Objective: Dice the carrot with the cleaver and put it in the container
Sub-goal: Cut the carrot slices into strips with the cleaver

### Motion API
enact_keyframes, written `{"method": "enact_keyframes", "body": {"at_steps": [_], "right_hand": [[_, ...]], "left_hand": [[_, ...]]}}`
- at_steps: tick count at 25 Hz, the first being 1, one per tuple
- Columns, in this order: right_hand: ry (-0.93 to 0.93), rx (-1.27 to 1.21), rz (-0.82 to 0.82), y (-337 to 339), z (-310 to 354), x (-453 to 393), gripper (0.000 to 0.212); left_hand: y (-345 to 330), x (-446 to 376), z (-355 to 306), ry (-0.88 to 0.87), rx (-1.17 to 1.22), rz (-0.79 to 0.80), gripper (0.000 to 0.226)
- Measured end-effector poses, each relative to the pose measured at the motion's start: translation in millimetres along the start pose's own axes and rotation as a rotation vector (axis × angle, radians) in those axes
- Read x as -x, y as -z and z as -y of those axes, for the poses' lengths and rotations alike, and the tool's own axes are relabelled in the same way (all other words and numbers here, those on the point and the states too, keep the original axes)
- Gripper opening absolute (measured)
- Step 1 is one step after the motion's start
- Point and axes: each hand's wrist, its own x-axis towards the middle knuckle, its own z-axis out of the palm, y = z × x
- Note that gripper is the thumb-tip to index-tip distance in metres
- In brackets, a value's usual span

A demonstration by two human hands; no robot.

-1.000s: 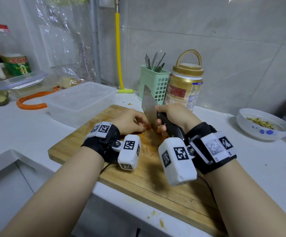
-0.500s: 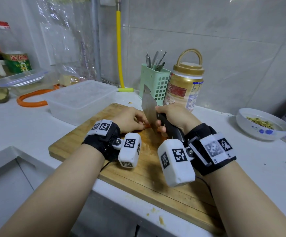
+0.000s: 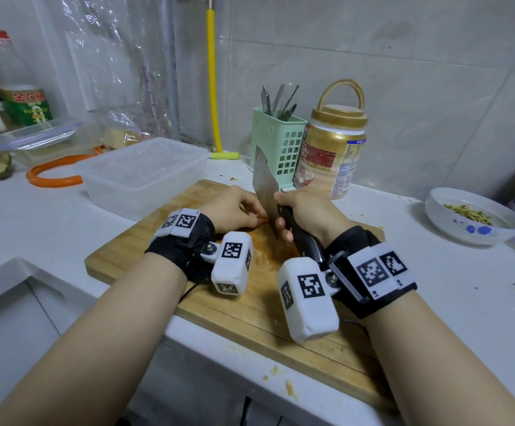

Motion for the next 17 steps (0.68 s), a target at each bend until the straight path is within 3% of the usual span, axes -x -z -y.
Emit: {"method": "enact_keyframes", "body": {"at_steps": [4,11,17], "right_hand": [[0.005,-0.01,0.014,-0.8,-4.4,-1.0,0.026],[-0.153,-0.182,0.113,2.3,-6.6,-2.2,0.036],[-0.184,-0.199,0.146,11.2,-4.0,-7.2,0.025]], "left_hand": [[0.4,1.0,-1.1,0.0,0.007,0.0,0.026],[2.3,4.2,-5.2,-0.016,0.009,0.011,0.018],[0.5,3.6,-3.0,0.014,0.012,-0.015,0.013]]}}
